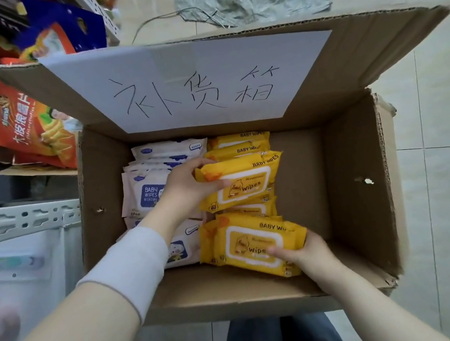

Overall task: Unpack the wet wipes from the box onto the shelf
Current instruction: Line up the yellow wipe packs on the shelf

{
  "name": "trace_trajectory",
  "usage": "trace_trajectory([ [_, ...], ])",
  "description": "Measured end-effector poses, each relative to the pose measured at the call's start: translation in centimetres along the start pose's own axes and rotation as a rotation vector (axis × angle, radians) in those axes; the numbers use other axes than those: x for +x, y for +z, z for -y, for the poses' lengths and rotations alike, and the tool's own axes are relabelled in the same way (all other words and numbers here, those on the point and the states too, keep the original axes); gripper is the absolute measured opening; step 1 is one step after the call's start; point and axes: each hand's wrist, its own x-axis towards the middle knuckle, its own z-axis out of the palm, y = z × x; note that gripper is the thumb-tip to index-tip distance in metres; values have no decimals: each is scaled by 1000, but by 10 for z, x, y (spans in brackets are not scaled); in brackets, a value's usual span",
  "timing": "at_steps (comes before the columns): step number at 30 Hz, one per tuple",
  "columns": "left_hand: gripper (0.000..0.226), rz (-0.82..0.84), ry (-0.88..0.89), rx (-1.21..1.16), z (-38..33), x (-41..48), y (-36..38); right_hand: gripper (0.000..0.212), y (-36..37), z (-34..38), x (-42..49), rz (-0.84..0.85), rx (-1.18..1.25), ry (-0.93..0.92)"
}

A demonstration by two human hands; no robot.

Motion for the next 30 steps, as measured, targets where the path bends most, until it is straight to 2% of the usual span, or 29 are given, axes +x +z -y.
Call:
trace_trajectory([
  [3, 42, -44, -20, -233, -10, -35, -14, 38, -14, 17, -28, 3, 16, -59],
  [7, 26, -138, 14, -491, -30, -101, -34, 40, -37, 43, -84, 34, -7, -145],
  [11, 28, -298, 102, -715, -49, -188, -51, 90, -52, 50, -145, 70, 39, -228],
  [12, 29, -339, 129, -750, -53, -213, -54, 97, -53, 49, -160, 109, 75, -245],
  [14, 28, -436, 162, -795, -61, -263, -59, 101, -50, 49, -194, 211, 133, -268],
  [16, 16, -542, 189, -829, -68, -314, -64, 103, -42, 49, -230, 320, 162, -285],
  [21, 10, -753, 277, -885, -73, -436, -86, 98, -12, 52, -320, 537, 160, -303],
  [28, 9, -1093, 406, -897, -36, -605, -129, 99, 61, 48, -423, 680, -88, -397],
  [30, 17, -1182, 422, -886, -17, -652, -137, 98, 90, 40, -453, 726, -175, -455],
])
